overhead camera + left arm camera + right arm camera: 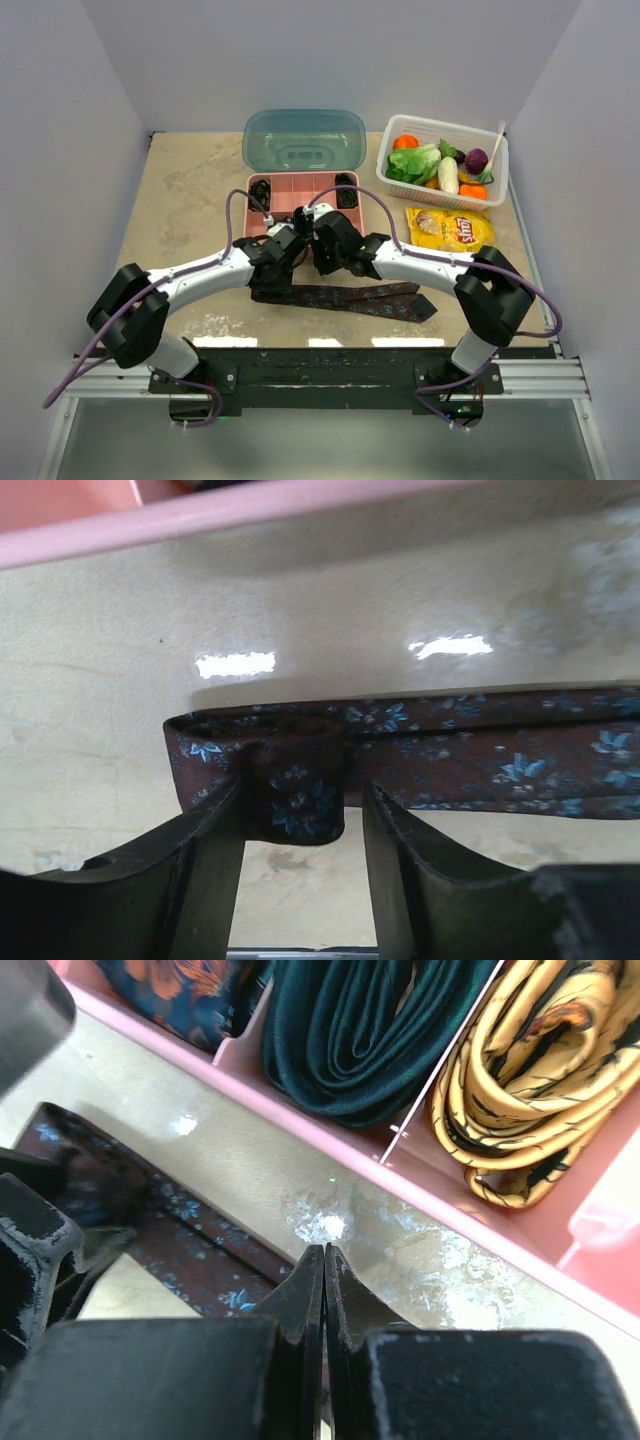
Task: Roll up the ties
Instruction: Roll the tie at the center of the board.
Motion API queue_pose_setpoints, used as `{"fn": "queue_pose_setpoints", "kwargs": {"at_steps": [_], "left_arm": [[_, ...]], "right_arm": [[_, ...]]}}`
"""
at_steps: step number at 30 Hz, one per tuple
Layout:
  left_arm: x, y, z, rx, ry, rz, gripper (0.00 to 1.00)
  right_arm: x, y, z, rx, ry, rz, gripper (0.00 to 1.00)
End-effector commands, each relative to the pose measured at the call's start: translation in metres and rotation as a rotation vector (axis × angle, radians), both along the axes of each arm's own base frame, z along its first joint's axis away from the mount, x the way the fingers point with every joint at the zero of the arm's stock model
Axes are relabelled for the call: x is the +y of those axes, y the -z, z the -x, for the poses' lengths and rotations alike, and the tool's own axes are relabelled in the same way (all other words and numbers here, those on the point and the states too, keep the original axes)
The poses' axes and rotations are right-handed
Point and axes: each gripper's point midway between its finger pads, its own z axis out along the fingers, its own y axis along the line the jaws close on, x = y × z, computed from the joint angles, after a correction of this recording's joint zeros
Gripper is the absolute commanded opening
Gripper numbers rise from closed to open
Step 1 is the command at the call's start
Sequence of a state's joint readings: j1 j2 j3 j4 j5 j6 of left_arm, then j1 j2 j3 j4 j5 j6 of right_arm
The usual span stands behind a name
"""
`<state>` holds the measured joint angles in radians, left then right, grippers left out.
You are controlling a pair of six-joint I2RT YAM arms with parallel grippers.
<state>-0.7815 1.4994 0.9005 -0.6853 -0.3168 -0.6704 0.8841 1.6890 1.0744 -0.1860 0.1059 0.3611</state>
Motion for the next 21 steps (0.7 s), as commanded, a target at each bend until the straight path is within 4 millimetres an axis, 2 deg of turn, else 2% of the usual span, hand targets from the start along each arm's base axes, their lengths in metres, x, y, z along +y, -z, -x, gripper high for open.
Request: {"fn": "queue_pose_setpoints", "kwargs": {"at_steps": [1,6,12,21], "left_arm": [[-0.016,-0.024,-0.013,-0.105,-0.038,0.122,0.56],[-0.010,-0.044,-0.018,-0.165,-0.073,0.159,0.61],[0.004,-0.058,-0.025,-0.201,-0.117,0.220,0.68],[0.031,-0.061,-0.029,-0.210,-0.176,0.441,0.77]], "right_arm": [[0.006,-0.033,-0.006,-0.077,-0.014,-0.077,0.00],[0.018,-0.043,0.001,-0.068,-0.054,-0.141,0.00],[0.035,-0.054,0.006,-0.079,-0.092,-0.177,0.00],[0.074,-0.060,0.020,-0.055,-0.176,-0.243,0.00]]}}
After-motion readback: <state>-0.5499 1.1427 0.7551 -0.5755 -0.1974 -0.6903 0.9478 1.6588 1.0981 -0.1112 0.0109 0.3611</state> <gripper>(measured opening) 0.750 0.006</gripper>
